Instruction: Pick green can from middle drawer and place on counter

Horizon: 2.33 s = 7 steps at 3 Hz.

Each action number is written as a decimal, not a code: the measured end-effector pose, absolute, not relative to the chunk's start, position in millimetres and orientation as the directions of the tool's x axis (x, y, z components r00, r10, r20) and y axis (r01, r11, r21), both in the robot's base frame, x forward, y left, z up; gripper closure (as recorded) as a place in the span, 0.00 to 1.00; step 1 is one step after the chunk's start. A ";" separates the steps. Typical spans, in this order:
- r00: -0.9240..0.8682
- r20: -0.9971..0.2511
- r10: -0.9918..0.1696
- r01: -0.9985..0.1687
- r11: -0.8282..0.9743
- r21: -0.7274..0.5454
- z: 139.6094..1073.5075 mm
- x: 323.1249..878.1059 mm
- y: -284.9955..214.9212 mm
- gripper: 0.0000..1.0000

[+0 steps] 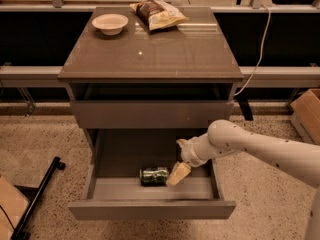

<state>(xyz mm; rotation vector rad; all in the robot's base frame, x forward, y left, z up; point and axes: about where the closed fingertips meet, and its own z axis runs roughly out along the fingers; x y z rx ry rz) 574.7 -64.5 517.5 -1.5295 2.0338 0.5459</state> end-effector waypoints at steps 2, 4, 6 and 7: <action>-0.287 -0.716 -0.637 -0.953 0.269 0.143 440.2 594.5 -22.1 0.00; -0.326 -0.740 -0.589 -0.945 0.221 0.241 388.5 598.9 19.8 0.19; -0.323 -0.744 -0.585 -0.946 0.225 0.234 403.0 577.8 2.0 0.74; -0.319 -0.745 -0.586 -0.946 0.245 0.212 427.8 563.5 -13.6 0.96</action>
Offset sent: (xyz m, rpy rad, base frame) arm 0.0368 0.0711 -0.1210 0.2476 0.1571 0.0051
